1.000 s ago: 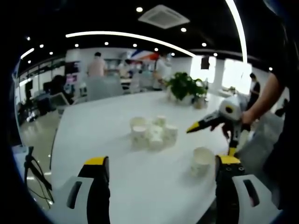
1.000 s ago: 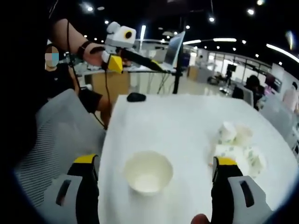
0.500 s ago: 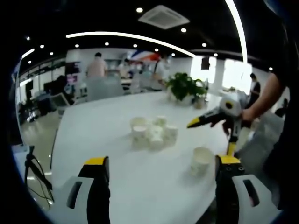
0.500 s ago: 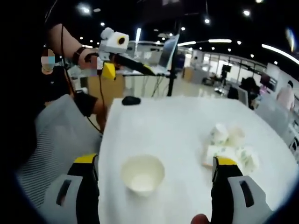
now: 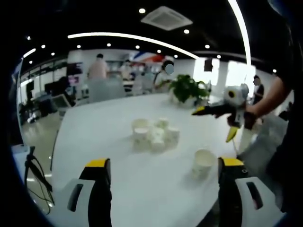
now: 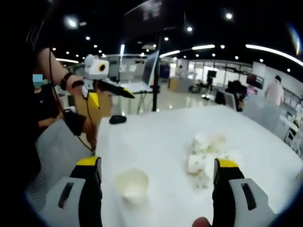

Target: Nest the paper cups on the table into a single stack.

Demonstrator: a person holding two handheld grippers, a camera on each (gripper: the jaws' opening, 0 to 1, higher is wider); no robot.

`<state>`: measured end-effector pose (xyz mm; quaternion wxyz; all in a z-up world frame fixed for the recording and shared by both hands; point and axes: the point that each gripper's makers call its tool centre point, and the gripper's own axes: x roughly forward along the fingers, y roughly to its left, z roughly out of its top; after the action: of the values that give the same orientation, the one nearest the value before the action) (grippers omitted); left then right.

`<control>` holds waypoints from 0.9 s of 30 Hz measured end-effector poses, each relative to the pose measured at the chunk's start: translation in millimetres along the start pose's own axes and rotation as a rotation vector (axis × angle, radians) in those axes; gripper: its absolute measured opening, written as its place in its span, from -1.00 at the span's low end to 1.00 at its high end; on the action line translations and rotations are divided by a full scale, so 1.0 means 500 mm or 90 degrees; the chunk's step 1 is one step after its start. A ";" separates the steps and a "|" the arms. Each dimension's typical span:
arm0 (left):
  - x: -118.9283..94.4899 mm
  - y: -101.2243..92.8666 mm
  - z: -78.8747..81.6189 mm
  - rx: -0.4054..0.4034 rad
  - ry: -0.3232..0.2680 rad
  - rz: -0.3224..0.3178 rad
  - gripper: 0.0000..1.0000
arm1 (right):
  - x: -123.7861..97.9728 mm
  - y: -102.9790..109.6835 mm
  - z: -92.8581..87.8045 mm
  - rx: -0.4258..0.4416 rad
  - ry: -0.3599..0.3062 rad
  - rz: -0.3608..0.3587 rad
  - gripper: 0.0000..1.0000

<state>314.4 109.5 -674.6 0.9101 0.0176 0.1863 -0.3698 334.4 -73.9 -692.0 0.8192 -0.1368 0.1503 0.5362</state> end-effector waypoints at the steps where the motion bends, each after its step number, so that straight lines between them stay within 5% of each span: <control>1: -0.001 0.000 -0.001 0.000 0.000 0.000 0.87 | -0.004 -0.003 0.004 -0.001 -0.003 -0.004 0.93; 27: 0.006 0.002 -0.001 -0.004 0.001 -0.005 0.87 | -0.049 -0.108 0.018 0.012 -0.017 -0.086 0.86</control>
<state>317.0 108.2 -676.2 0.9084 0.0143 0.1881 -0.3730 375.7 -111.7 -671.0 0.8569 -0.1317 0.1345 0.4798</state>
